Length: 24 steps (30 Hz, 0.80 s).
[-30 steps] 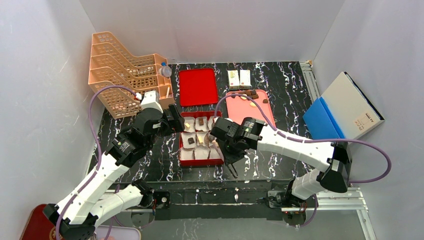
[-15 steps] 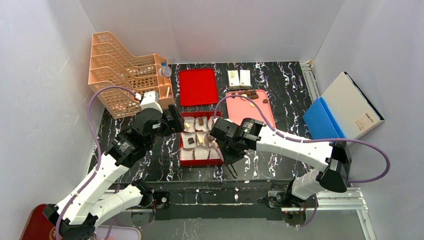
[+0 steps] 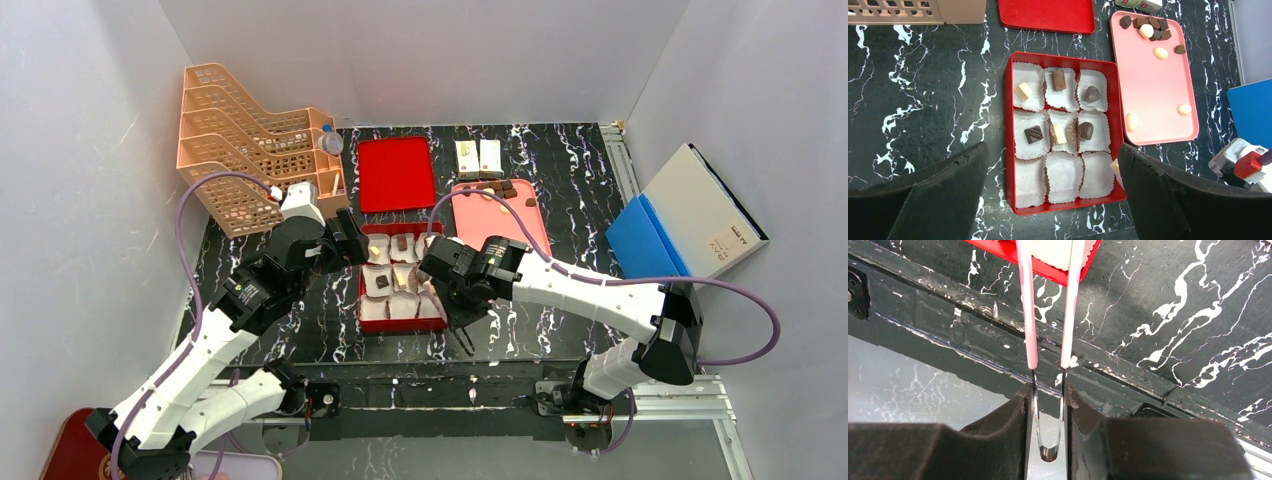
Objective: Pack the chocolate
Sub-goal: Place the fake chocolate in the packing box.
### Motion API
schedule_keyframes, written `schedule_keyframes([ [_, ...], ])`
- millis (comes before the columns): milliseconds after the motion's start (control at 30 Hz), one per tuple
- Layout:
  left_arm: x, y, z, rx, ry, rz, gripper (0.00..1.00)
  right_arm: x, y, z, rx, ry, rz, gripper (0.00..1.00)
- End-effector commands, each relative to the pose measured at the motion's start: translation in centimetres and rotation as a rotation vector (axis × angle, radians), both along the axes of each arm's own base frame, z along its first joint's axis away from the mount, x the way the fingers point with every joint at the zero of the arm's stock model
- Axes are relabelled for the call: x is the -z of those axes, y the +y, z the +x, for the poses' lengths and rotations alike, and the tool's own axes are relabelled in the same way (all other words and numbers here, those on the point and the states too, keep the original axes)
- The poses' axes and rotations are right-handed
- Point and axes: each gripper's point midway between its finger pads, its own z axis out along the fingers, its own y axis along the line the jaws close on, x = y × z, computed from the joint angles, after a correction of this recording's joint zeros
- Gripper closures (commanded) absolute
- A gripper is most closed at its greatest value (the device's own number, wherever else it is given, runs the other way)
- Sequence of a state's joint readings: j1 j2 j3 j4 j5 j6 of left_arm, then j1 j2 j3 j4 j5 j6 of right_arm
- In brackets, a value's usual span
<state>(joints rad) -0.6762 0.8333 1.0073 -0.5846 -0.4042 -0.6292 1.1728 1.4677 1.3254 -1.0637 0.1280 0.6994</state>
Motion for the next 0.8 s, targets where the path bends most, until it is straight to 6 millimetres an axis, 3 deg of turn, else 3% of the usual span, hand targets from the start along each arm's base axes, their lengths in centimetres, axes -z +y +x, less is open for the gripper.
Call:
schedule_keyframes([
  [0,0.14,0.34,-0.12,-0.014,0.006,0.011,0.02,-0.1,0.36,0.39,-0.013,-0.026,0.01,0.68],
  [767,0.11,0.04,0.27,-0.018,0.01,0.008,0.02,0.07,0.15,0.86,-0.034,-0.05,-0.011,0.65],
])
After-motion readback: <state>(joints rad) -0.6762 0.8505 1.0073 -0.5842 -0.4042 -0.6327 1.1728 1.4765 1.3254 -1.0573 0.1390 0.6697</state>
